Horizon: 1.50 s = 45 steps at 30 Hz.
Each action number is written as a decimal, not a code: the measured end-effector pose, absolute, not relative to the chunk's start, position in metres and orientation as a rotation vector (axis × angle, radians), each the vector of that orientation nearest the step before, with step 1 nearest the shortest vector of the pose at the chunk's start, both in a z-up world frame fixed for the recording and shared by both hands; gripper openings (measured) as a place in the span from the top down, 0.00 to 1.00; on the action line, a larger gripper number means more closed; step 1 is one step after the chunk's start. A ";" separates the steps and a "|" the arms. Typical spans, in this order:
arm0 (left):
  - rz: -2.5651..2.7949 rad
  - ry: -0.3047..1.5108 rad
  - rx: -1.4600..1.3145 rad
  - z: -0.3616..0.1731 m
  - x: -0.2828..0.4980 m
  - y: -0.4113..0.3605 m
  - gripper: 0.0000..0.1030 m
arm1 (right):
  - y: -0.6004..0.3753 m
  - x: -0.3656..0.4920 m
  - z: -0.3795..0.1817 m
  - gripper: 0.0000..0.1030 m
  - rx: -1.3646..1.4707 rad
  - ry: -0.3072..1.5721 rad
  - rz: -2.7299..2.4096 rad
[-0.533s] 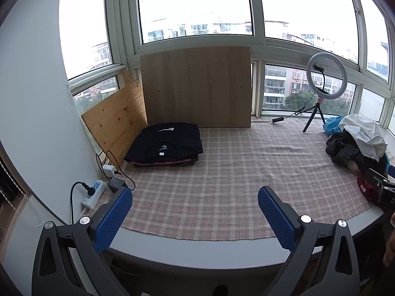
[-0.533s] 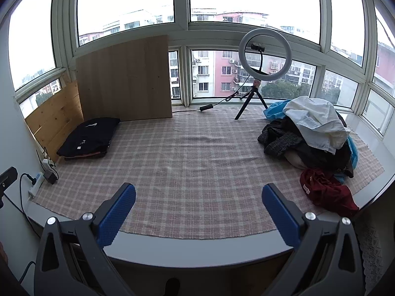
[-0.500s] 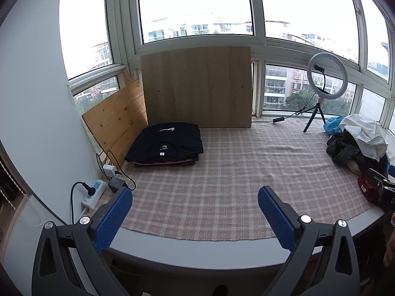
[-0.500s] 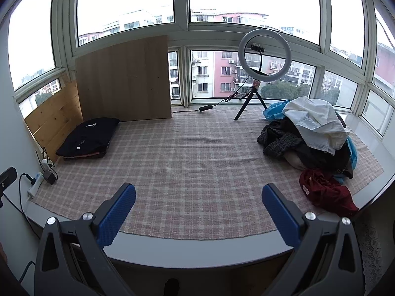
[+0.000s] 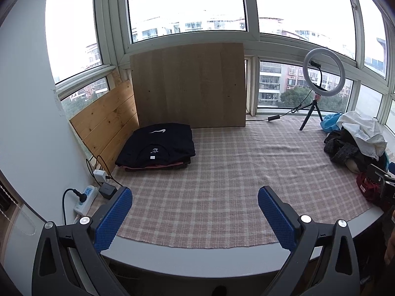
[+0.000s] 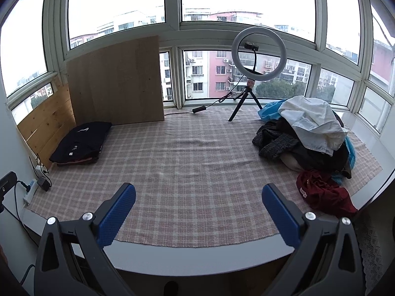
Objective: Fold clothes
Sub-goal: 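Move both grippers toward the clothes pile on the plaid cloth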
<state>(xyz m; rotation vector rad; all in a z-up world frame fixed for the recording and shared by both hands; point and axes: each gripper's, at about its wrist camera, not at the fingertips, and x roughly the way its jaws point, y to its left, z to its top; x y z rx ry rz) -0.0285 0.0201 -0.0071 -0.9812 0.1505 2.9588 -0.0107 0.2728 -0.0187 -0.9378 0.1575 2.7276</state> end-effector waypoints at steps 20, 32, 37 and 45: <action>2.796 0.177 -0.933 -0.006 -0.119 0.053 0.01 | 0.308 -0.061 -0.015 0.00 -0.904 0.205 2.561; 2.690 0.245 -0.892 -0.005 -0.162 0.080 0.01 | 0.323 -0.079 -0.015 0.00 -0.879 0.235 2.450; 2.646 0.251 -0.880 -0.006 -0.176 0.090 0.01 | 0.328 -0.082 -0.017 0.00 -0.873 0.247 2.404; 2.575 0.248 -0.884 -0.011 -0.199 0.103 0.01 | 0.336 -0.088 -0.019 0.00 -0.872 0.246 2.334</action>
